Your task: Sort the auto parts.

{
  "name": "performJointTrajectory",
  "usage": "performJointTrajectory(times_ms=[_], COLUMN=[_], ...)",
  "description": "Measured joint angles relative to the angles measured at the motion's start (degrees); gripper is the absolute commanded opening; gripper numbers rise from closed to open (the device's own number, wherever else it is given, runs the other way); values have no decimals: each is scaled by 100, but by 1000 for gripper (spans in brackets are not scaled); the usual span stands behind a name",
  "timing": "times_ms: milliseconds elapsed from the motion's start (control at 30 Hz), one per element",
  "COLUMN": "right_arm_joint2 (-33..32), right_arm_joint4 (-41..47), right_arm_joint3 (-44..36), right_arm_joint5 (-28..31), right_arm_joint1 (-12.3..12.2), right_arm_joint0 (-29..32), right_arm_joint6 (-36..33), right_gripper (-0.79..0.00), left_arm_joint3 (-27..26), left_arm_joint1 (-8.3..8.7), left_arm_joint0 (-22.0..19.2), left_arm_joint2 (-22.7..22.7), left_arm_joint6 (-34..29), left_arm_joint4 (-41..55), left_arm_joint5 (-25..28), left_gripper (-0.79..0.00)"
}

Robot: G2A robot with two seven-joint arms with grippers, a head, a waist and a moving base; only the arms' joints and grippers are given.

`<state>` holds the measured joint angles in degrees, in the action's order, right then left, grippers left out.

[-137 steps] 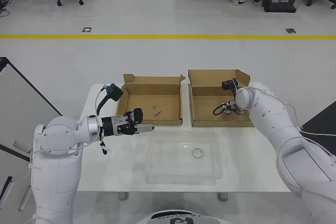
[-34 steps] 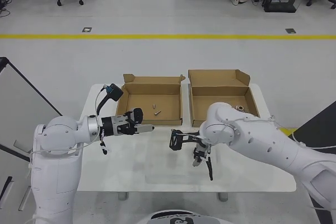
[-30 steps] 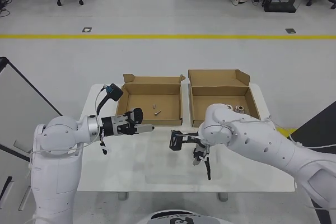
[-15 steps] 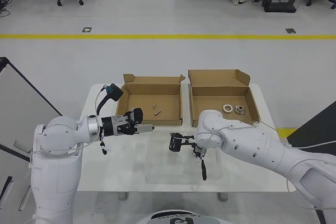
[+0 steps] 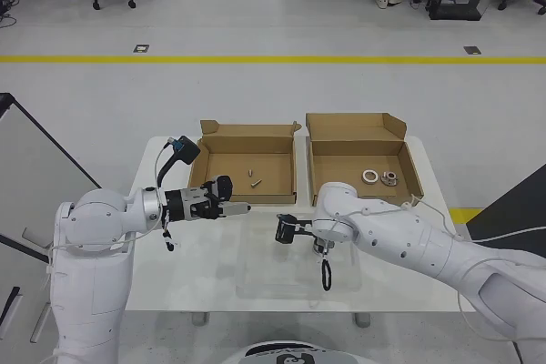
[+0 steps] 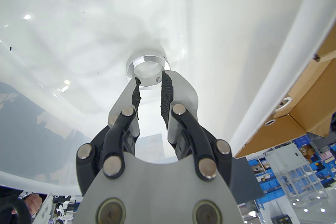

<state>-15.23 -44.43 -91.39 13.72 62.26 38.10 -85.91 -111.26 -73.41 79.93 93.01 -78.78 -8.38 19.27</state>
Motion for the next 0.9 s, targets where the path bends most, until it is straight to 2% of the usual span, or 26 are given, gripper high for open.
performJointTrajectory(times_ms=[633,900], right_arm_joint2=[-65,-154], right_arm_joint4=[9,140], right_arm_joint3=[295,264], right_arm_joint5=[153,341], right_arm_joint1=[209,215], right_arm_joint0=[106,173], right_arm_joint6=[-76,-72], right_gripper=[-570,-514], left_arm_joint3=[0,0], left_arm_joint1=[0,0], left_arm_joint0=[0,0], left_arm_joint2=[0,0], left_arm_joint6=[0,0], left_arm_joint4=[0,0], left_arm_joint5=[0,0], left_gripper=[0,0])
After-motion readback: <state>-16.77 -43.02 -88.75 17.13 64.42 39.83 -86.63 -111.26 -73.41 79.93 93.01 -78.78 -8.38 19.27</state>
